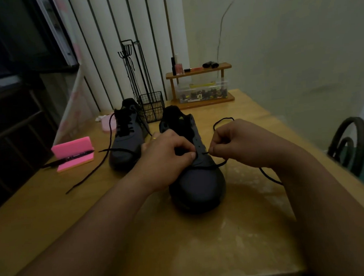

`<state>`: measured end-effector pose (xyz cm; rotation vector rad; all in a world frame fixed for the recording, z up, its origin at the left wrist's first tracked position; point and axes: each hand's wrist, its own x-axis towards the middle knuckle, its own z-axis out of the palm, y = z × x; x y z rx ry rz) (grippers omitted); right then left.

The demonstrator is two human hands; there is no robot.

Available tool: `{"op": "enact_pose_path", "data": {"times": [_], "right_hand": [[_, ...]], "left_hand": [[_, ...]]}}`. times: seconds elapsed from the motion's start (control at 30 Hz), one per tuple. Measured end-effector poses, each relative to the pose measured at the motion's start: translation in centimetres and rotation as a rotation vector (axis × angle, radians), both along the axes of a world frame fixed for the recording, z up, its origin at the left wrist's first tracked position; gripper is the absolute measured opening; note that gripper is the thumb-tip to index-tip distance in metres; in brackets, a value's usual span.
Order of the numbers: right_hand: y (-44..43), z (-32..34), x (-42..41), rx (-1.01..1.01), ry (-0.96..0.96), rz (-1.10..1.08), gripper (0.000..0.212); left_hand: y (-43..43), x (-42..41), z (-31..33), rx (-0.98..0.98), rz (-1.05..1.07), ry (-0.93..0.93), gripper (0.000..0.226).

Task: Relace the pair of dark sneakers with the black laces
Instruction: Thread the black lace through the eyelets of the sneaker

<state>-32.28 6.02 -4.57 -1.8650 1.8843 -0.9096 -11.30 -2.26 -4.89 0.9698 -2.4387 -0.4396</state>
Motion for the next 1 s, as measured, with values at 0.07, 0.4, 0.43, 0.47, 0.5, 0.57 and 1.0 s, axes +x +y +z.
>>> {"op": "enact_pose_path", "data": {"times": [0.07,0.4,0.43,0.47,0.5,0.57,1.0], "right_hand": [[0.0,0.0,0.2,0.007,0.000,0.001,0.018],[-0.2,-0.1,1.1,-0.024,0.097,-0.017,0.021],[-0.3,-0.1,1.2,-0.027,0.106,-0.020,0.021],[-0.3,0.0,1.3,-0.027,0.115,-0.022,0.021],[-0.3,0.0,1.4,-0.023,0.130,-0.022,0.020],[-0.4,-0.2,1.5,-0.012,0.160,-0.019,0.019],[-0.3,-0.4,0.7,0.124,-0.042,0.016,0.015]], "left_hand": [[0.1,0.0,-0.2,-0.002,0.015,0.016,0.008],[0.0,-0.3,-0.9,-0.029,-0.010,0.057,0.008],[-0.1,-0.3,-0.9,-0.032,-0.011,0.056,0.006],[-0.2,-0.4,-1.0,-0.037,-0.011,0.046,0.006],[-0.4,-0.4,-1.0,-0.046,-0.011,0.024,0.009],[-0.6,-0.4,-0.8,-0.061,-0.020,-0.039,0.016],[-1.9,-0.8,1.0,0.063,-0.122,-0.273,0.005]]}}
